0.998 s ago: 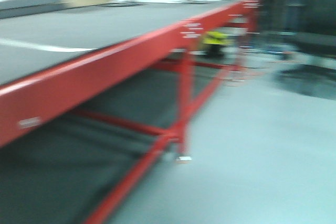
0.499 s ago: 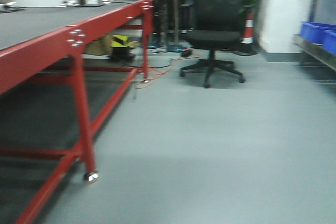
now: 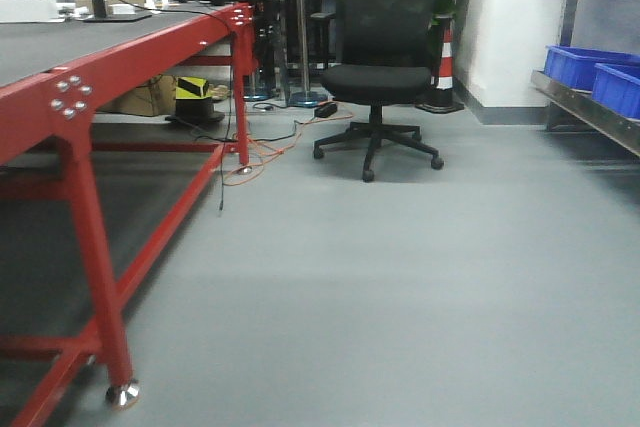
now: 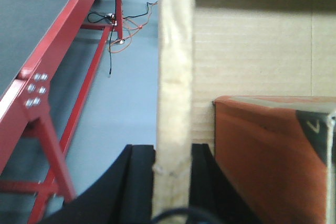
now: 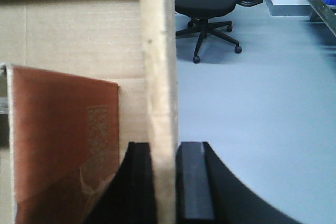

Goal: Stack two boxes on right shelf middle
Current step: 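Hold the boxes and turn toward the steel shelf with blue bins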

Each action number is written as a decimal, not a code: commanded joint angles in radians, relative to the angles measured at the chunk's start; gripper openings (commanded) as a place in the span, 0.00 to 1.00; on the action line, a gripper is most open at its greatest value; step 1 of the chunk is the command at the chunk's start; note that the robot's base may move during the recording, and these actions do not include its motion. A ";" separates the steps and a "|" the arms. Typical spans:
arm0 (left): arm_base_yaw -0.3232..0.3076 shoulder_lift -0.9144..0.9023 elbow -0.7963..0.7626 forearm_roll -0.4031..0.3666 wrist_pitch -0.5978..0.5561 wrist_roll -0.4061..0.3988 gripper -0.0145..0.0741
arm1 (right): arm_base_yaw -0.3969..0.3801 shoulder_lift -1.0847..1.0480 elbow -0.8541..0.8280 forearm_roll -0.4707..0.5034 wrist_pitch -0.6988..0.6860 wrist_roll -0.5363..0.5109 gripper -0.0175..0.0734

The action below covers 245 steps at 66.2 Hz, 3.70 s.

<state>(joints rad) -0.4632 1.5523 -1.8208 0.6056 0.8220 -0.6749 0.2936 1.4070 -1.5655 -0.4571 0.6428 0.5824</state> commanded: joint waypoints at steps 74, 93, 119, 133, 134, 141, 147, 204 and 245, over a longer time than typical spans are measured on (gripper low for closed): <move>0.012 -0.017 -0.013 0.056 -0.024 -0.006 0.04 | -0.013 -0.014 -0.019 -0.045 -0.032 0.004 0.01; 0.012 -0.017 -0.013 0.056 -0.026 -0.006 0.04 | -0.013 -0.012 -0.019 -0.045 -0.044 0.004 0.01; 0.012 -0.017 -0.013 0.056 -0.026 -0.006 0.04 | -0.013 -0.012 -0.019 -0.045 -0.099 0.004 0.01; 0.012 -0.017 -0.013 0.056 -0.026 -0.006 0.04 | -0.013 -0.012 -0.019 -0.045 -0.102 0.004 0.01; 0.012 -0.017 -0.013 0.056 -0.026 -0.006 0.04 | -0.013 -0.012 -0.019 -0.045 -0.102 0.004 0.01; 0.012 -0.017 -0.013 0.056 -0.026 -0.006 0.04 | -0.013 -0.012 -0.019 -0.045 -0.102 0.004 0.01; 0.012 -0.017 -0.013 0.056 -0.026 -0.006 0.04 | -0.013 -0.012 -0.019 -0.045 -0.102 0.004 0.01; 0.012 -0.017 -0.013 0.056 -0.026 -0.006 0.04 | -0.013 -0.012 -0.019 -0.045 -0.104 0.004 0.01; 0.012 -0.017 -0.013 0.056 -0.026 -0.006 0.04 | -0.013 -0.012 -0.019 -0.045 -0.104 0.004 0.01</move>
<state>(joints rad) -0.4602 1.5523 -1.8208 0.6189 0.8083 -0.6749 0.2936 1.4096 -1.5655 -0.4674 0.5958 0.5824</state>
